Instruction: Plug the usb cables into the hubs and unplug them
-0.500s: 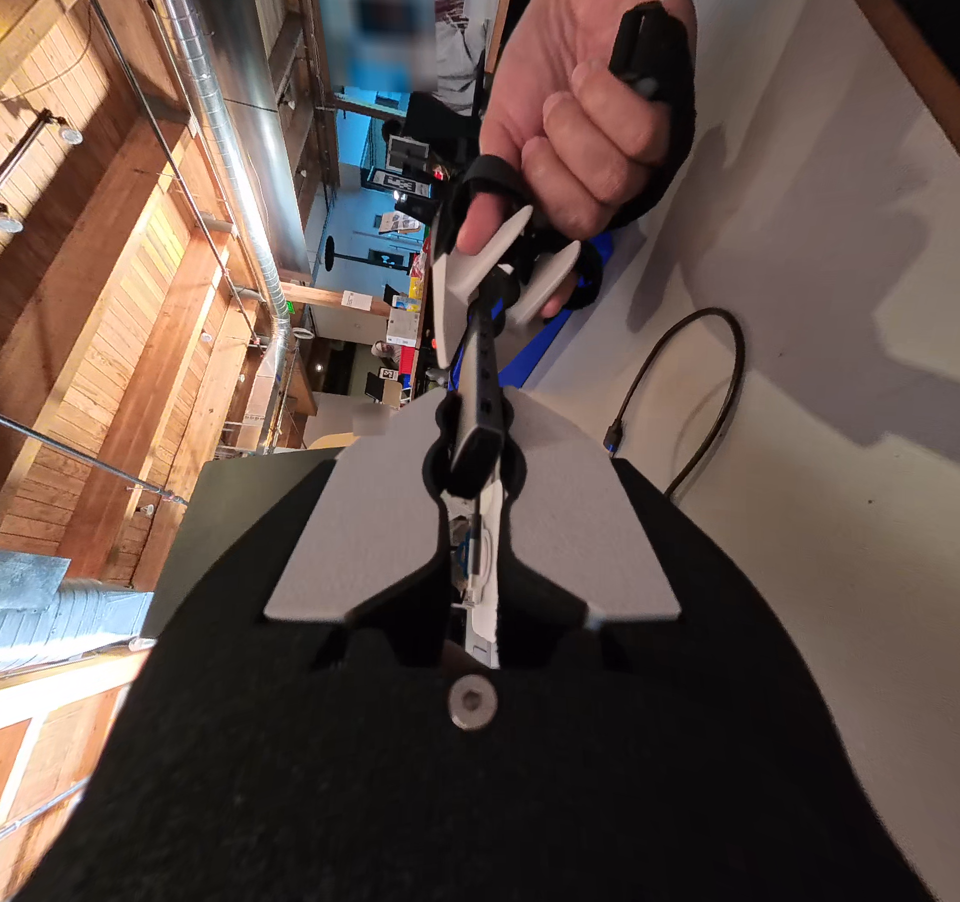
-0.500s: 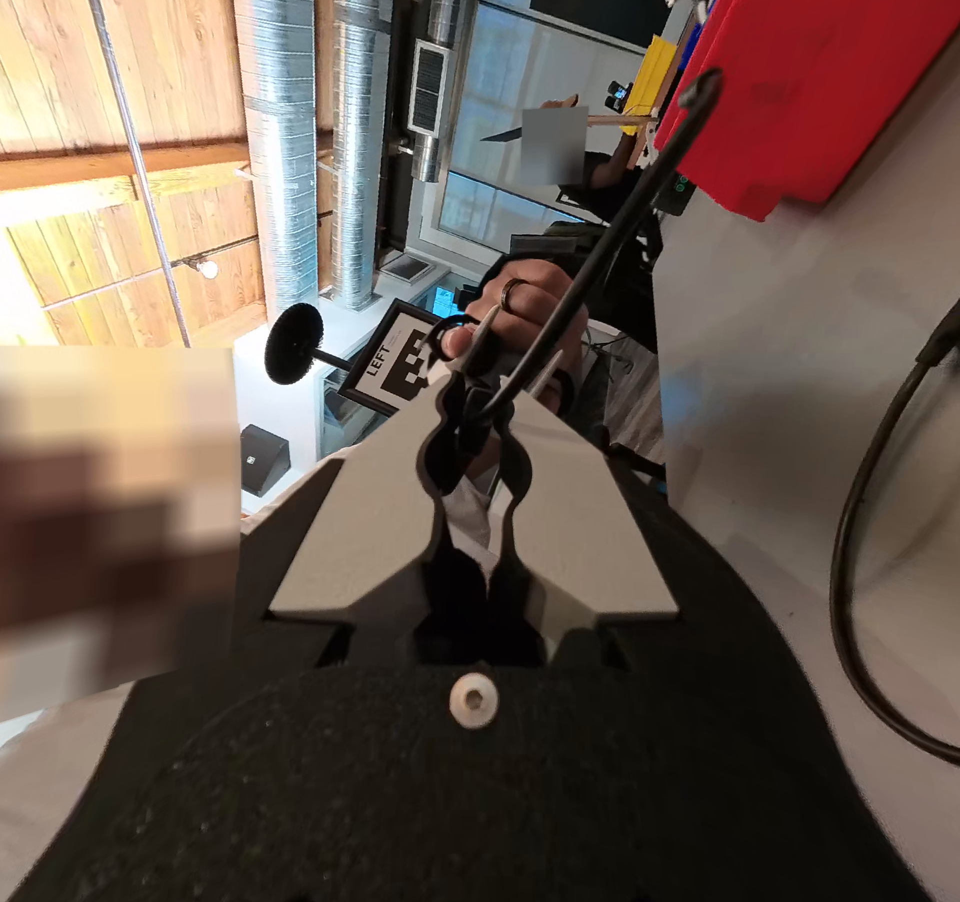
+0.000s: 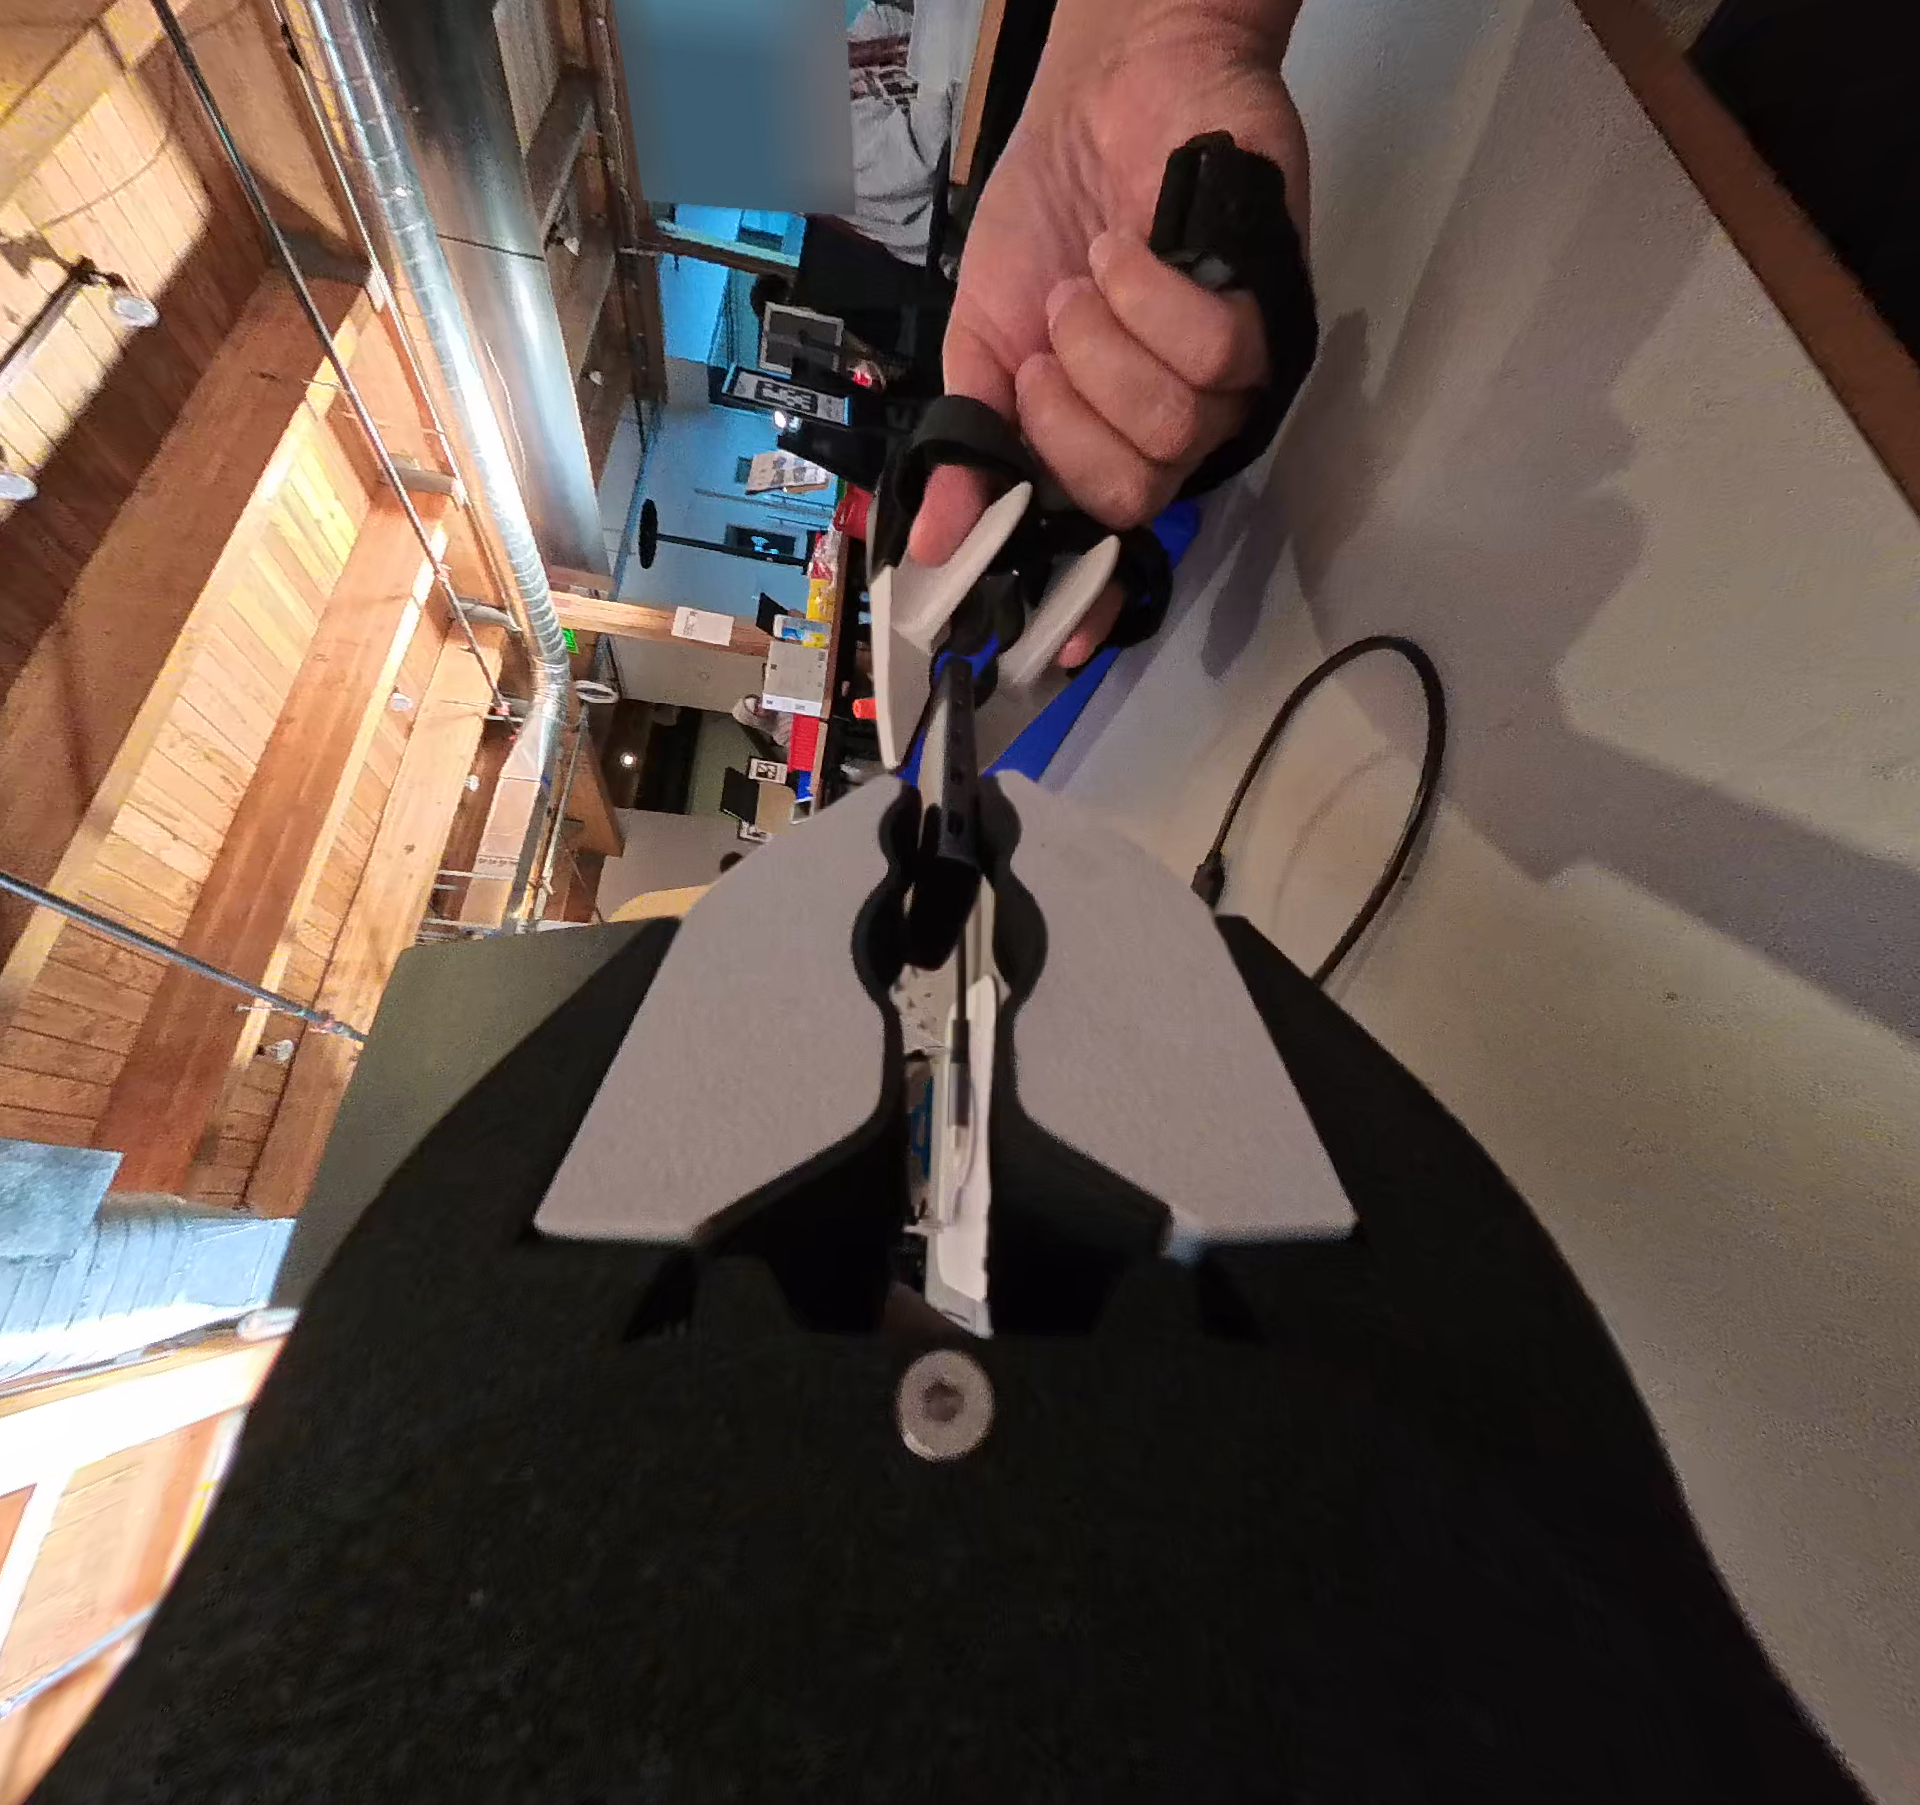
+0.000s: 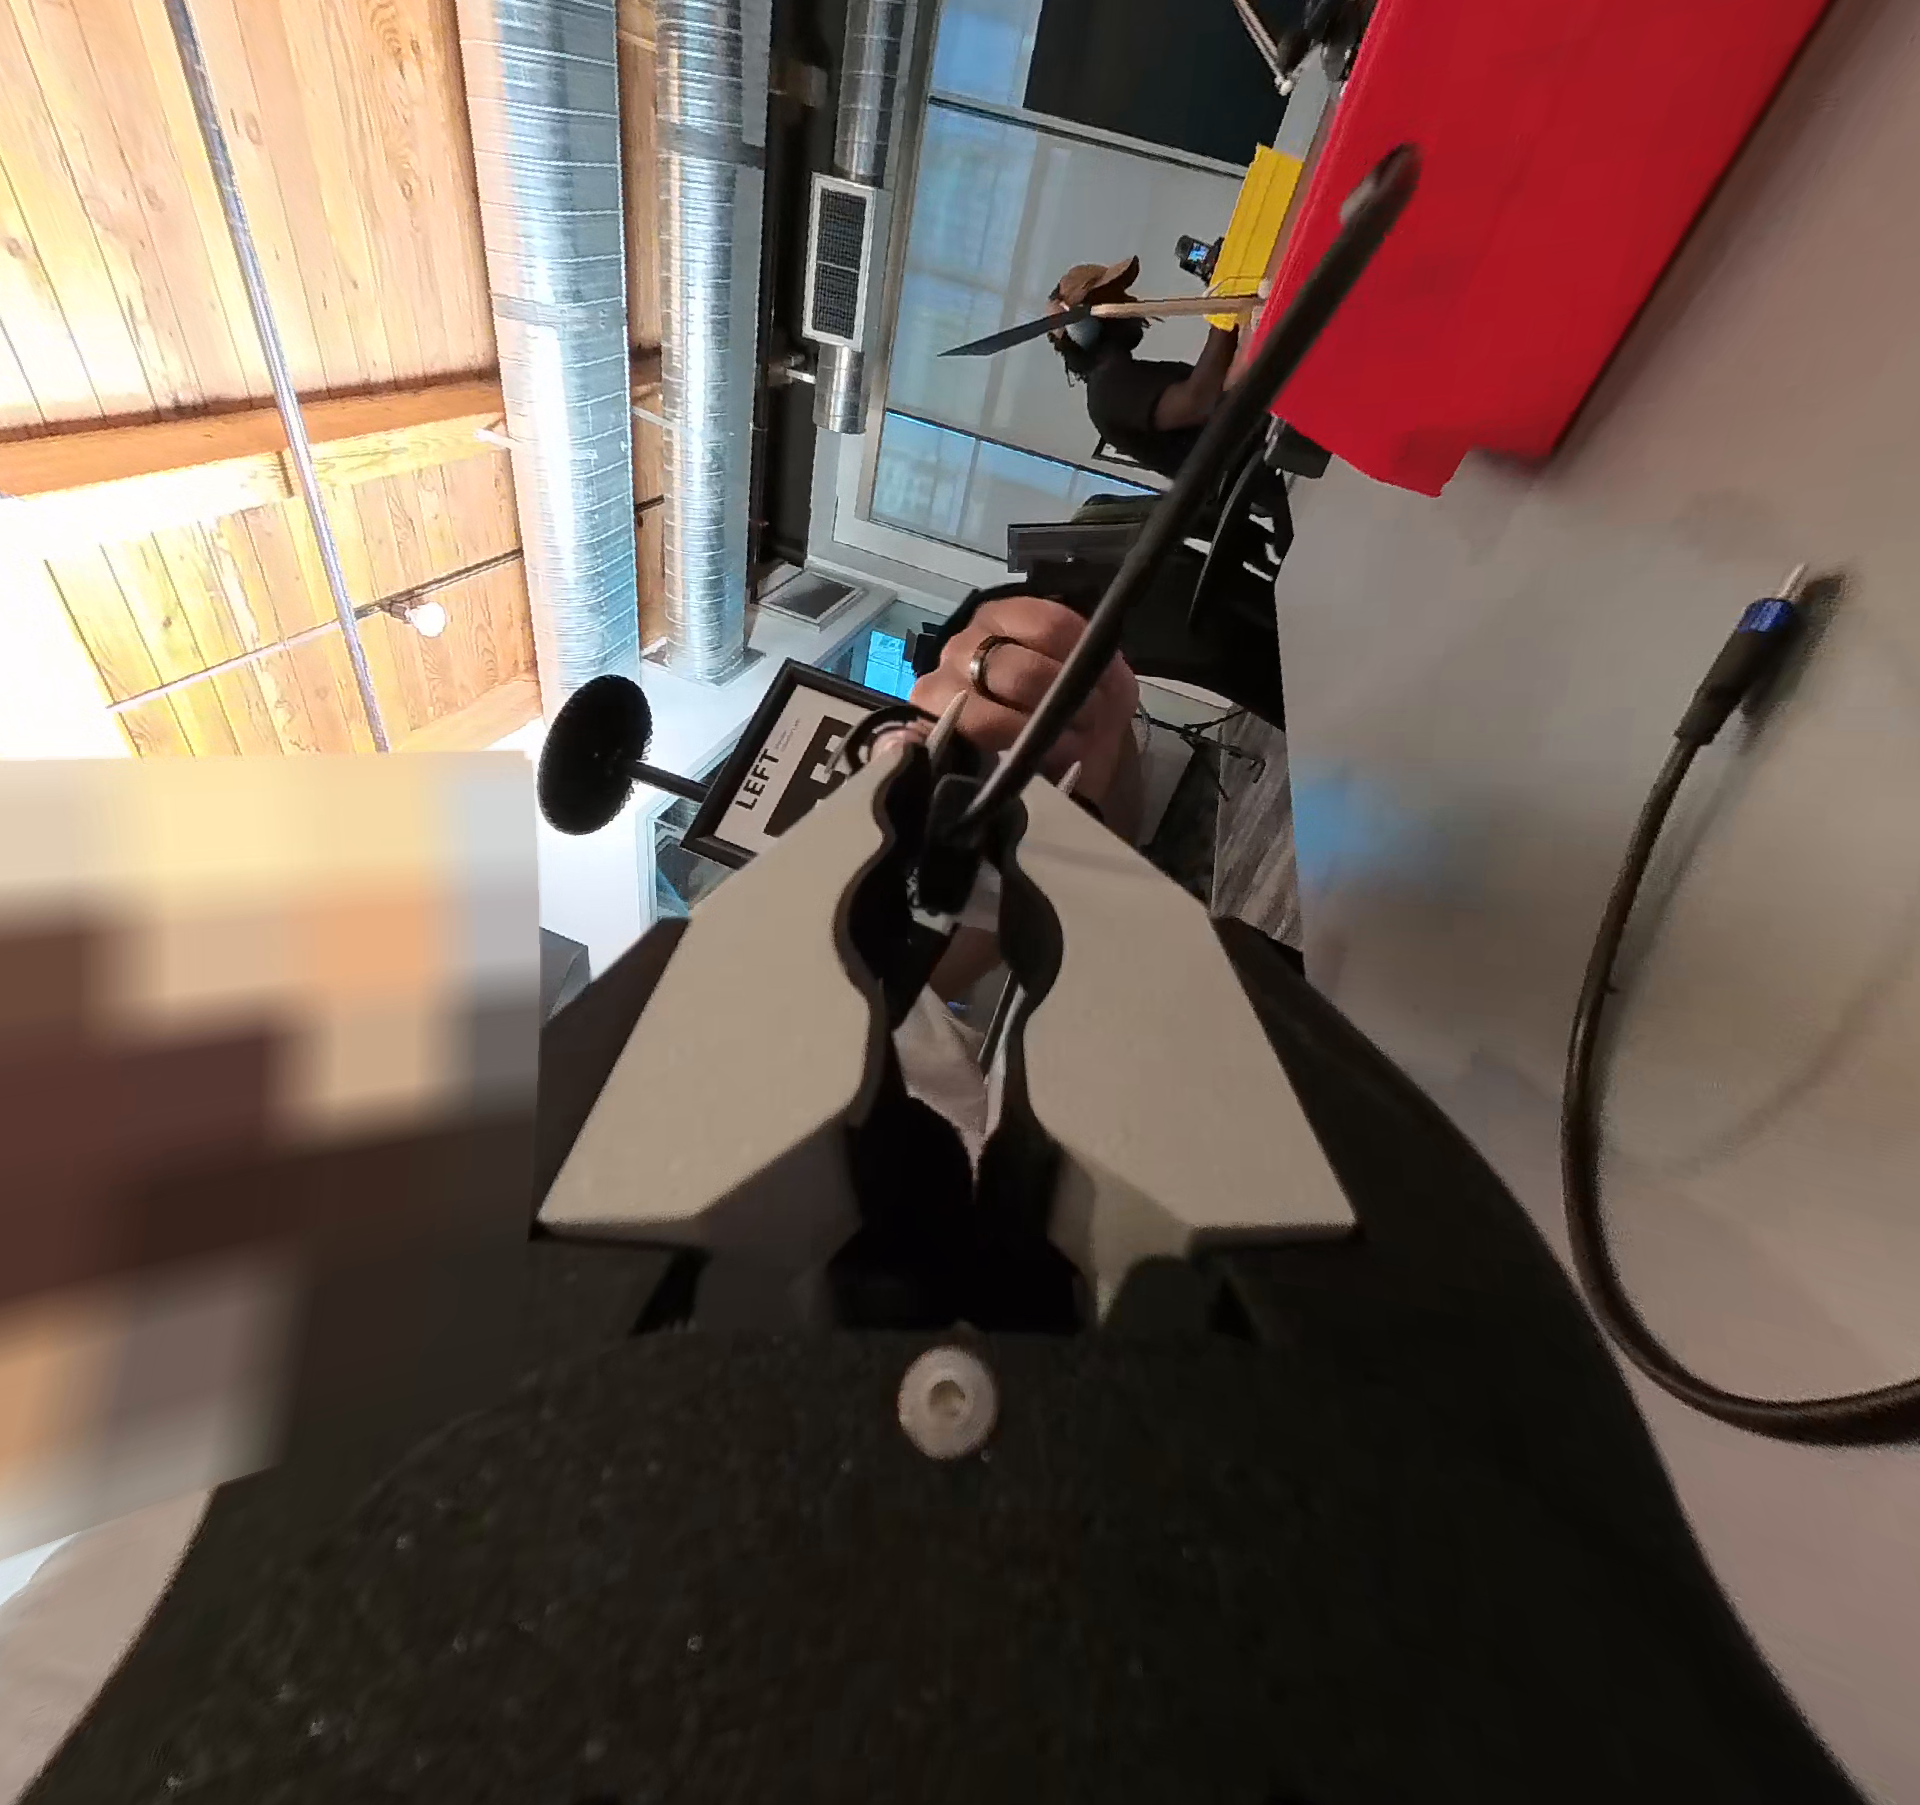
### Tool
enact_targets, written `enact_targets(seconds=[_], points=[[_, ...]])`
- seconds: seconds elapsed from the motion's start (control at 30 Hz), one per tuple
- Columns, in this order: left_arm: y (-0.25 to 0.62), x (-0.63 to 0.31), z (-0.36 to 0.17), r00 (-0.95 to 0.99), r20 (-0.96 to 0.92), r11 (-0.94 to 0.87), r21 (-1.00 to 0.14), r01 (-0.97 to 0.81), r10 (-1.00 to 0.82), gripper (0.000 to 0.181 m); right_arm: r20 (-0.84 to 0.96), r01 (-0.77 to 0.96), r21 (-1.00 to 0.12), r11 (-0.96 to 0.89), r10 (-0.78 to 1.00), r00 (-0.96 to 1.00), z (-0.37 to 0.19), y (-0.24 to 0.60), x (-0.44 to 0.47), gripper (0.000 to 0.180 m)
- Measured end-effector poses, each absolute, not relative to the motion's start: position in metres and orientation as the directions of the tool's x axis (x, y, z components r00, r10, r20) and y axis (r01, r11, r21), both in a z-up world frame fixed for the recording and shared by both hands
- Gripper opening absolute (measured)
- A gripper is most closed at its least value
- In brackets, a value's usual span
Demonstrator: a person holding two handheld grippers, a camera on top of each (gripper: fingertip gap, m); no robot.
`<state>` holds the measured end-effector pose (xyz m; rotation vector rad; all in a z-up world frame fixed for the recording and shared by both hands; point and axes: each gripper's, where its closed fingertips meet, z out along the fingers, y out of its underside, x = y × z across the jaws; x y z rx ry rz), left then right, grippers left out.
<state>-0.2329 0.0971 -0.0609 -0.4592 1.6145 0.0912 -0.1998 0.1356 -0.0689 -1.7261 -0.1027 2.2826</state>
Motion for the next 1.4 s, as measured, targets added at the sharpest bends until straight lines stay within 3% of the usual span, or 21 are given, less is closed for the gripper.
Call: enact_targets(seconds=[0.27,0.53,0.7,0.83,0.97,1.13,1.23,1.3,1.4], points=[[0.096,-0.236,-0.048,0.023,-0.963,0.913,-0.263,-0.313,-0.27,0.018,-0.912,-0.082,-0.202,-0.976,0.218,-0.348,-0.061,0.121,-0.202,0.008],[0.089,-0.239,-0.054,-0.069,-0.995,0.951,-0.051,-0.305,-0.075,0.016,-0.923,-0.073,-0.185,-0.98,0.199,-0.329,-0.069,0.123,-0.21,0.008],[0.092,-0.243,-0.062,-0.131,-0.99,0.949,-0.009,-0.314,-0.053,0.011,-0.933,-0.072,-0.204,-0.976,0.216,-0.287,-0.073,0.125,-0.211,0.012],[0.104,-0.242,-0.063,-0.109,-0.989,0.927,-0.049,-0.371,-0.096,0.01,-0.921,-0.17,-0.296,-0.94,0.328,-0.211,-0.071,0.139,-0.207,0.011],[0.136,-0.244,-0.053,0.056,-0.978,0.867,-0.206,-0.453,-0.203,0.01,-0.838,-0.28,-0.519,-0.808,0.545,-0.017,-0.061,0.154,-0.195,0.034],[0.187,-0.237,-0.051,0.257,-0.918,0.772,-0.394,-0.499,-0.302,0.01,-0.674,-0.239,-0.739,-0.63,0.684,0.279,-0.071,0.155,-0.198,0.037],[0.212,-0.22,-0.052,0.34,-0.882,0.737,-0.463,-0.493,-0.327,0.01,-0.366,0.052,-0.875,-0.481,0.729,0.578,-0.118,0.159,-0.211,0.038],[0.229,-0.208,-0.054,0.391,-0.849,0.715,-0.517,-0.471,-0.356,0.01,-0.076,0.271,-0.885,-0.378,0.692,0.718,-0.144,0.167,-0.206,0.032],[0.255,-0.195,-0.057,0.442,-0.797,0.683,-0.591,-0.43,-0.412,0.01,0.136,0.442,-0.827,-0.346,0.64,0.756,-0.164,0.167,-0.213,0.029]])
